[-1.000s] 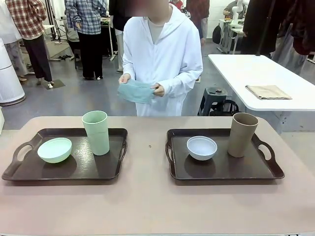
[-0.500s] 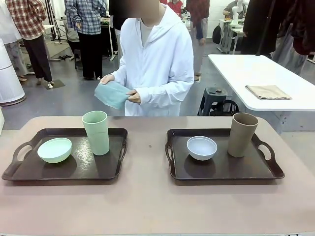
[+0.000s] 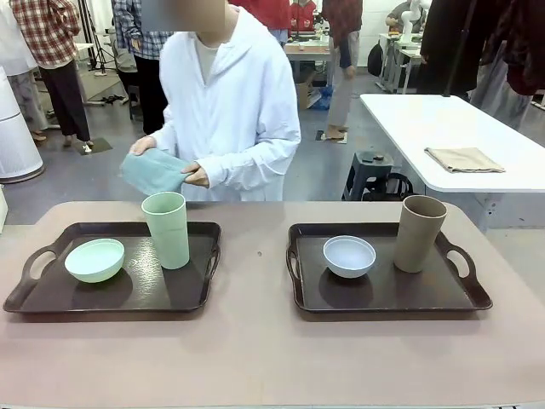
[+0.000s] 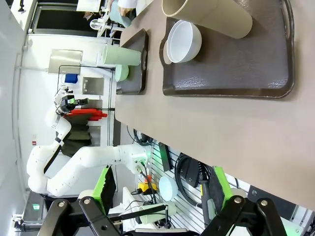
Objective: Set up a tray with a mat and arrange the tableware.
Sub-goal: Pick up the Picnic Bowl and Reusable plastic cup from the Handle tray in front of the human's position and hold them in the air.
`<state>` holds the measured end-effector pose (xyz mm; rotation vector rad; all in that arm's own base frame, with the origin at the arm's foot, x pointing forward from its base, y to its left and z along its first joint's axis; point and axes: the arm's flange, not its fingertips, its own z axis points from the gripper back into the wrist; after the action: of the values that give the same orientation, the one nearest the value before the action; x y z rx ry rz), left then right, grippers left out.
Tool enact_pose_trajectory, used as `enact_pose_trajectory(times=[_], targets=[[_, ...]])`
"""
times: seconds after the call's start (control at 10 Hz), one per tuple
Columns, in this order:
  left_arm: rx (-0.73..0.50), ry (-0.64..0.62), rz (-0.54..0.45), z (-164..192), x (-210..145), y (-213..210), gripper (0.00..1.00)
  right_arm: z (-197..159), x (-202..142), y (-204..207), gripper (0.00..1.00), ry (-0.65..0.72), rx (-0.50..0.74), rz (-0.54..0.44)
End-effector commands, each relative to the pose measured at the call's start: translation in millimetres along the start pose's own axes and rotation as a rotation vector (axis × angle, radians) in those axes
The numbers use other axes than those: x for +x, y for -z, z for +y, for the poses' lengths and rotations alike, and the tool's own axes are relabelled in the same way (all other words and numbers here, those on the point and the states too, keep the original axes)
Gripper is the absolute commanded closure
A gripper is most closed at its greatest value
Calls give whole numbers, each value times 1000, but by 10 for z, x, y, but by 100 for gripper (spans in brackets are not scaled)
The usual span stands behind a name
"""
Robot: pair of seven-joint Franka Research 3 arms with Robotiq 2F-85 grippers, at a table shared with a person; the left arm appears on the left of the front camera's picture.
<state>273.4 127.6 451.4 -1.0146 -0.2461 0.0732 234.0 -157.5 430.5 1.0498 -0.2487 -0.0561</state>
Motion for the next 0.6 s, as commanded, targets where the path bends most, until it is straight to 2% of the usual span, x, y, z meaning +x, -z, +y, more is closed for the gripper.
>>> enact_pose_trajectory(times=[0.0,0.5], targets=[[-21,12,-12,-2,19,-15,0,-7,23,-1,0,-16,24,-10],[-21,12,-12,-2,19,-15,0,-7,23,-1,0,-16,24,-10]])
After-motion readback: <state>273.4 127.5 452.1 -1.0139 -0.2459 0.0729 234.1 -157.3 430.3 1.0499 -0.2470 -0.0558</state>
